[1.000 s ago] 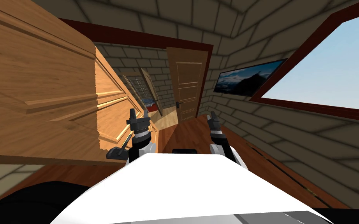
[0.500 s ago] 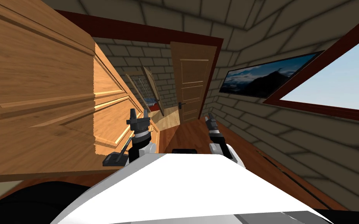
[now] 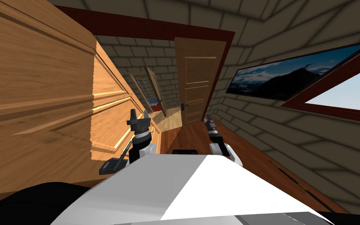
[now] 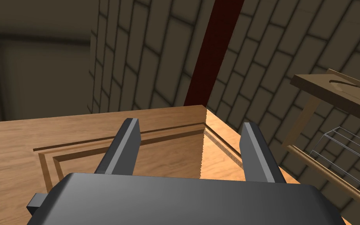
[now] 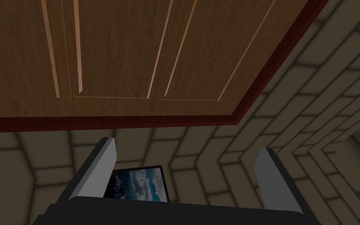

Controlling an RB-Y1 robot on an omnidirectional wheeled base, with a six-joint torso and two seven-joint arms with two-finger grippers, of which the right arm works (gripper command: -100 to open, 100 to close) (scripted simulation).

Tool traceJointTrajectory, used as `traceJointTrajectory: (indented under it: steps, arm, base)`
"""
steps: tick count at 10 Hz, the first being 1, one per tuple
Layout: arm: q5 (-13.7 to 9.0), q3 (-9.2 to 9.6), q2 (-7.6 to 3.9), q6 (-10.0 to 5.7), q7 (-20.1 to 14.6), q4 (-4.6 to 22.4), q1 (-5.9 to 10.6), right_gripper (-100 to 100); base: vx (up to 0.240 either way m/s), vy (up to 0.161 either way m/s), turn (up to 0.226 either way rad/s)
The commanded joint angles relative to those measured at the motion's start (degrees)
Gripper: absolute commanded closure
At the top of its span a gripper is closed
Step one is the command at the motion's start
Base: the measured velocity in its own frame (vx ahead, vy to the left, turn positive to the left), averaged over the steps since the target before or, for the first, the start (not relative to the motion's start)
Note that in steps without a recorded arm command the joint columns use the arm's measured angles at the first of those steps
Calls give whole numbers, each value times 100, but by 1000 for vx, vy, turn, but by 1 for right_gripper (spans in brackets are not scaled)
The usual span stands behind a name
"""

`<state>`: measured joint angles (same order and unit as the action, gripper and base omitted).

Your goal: Pull the door open

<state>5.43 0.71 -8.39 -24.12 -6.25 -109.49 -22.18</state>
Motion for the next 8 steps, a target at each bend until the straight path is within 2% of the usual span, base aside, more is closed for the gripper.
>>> traceJointTrajectory:
  steps: [1, 8]
  arm:
    - [39, -23, -62, 3, -147, 182, 81, -100]
    - [221, -99, -297, 45, -715, 954, 444, -100]
  base:
    - [97, 38, 80]
    - [105, 27, 83]
